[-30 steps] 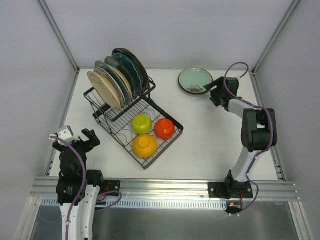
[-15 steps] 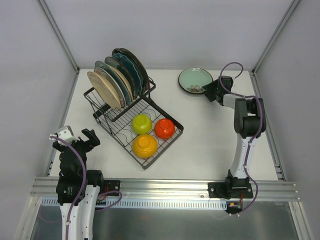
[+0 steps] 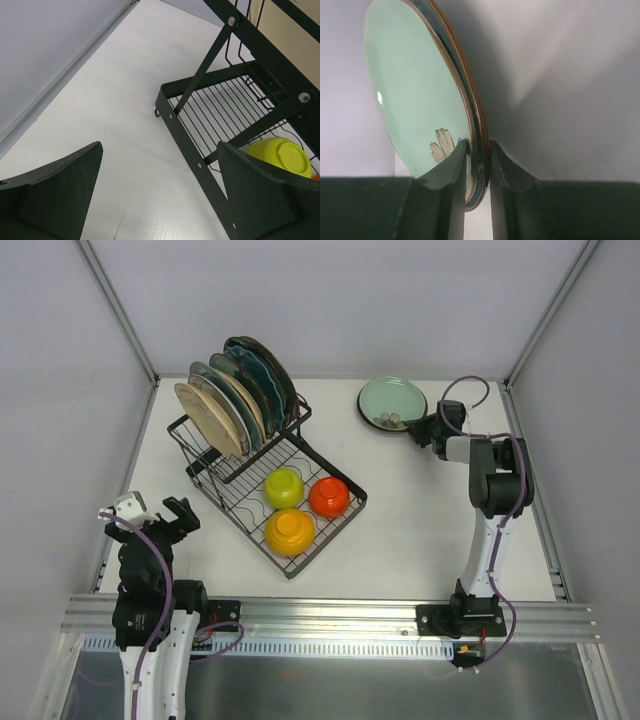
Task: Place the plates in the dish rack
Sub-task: Grab a plate with the right arm
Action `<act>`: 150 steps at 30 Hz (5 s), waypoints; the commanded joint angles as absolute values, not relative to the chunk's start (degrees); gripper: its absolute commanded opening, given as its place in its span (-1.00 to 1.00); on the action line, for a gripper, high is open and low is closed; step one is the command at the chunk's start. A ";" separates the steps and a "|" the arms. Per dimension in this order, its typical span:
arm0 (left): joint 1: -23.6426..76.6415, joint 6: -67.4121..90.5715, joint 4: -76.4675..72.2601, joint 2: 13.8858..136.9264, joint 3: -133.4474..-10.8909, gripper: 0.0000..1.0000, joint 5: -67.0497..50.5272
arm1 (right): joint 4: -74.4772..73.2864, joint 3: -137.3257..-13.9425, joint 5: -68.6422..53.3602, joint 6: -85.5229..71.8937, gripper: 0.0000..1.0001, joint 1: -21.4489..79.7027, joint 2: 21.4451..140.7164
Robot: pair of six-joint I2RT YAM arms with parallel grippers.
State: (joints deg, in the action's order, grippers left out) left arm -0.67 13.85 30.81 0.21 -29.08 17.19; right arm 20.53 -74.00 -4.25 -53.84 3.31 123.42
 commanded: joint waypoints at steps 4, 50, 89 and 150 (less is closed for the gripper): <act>-0.18 12.57 28.83 -8.96 -28.56 0.98 17.67 | 16.00 -64.08 -4.30 -51.77 -0.99 3.16 114.62; -0.18 13.10 30.06 -9.32 -29.27 0.98 17.58 | -11.42 -29.17 -0.36 -31.73 0.19 3.87 67.77; -0.18 13.10 30.23 -9.49 -29.53 0.98 17.67 | -21.61 -47.81 13.71 -19.16 -0.59 6.33 81.83; -0.18 13.18 30.23 -9.49 -29.53 0.98 17.58 | -25.84 -38.14 6.95 -22.06 -0.32 -2.11 58.18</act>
